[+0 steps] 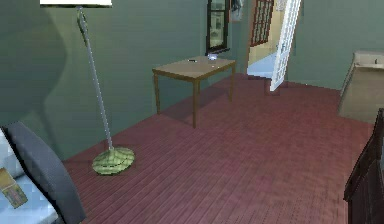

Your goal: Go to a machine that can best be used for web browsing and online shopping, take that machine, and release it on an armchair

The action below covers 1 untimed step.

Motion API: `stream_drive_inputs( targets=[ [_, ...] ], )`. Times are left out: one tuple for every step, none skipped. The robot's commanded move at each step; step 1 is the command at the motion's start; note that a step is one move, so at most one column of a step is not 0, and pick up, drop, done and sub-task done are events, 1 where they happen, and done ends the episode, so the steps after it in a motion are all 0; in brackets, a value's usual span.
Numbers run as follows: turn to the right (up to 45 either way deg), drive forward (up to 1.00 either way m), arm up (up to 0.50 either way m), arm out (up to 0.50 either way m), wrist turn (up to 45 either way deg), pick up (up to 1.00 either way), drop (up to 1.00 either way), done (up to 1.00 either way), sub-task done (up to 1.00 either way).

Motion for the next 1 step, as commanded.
stream_drive_inputs(
  targets=[
    [0.0, 0.00, 0.00, 0.00, 45.0, 0.00, 0.00, 0.00, 0.00]
  ],
)
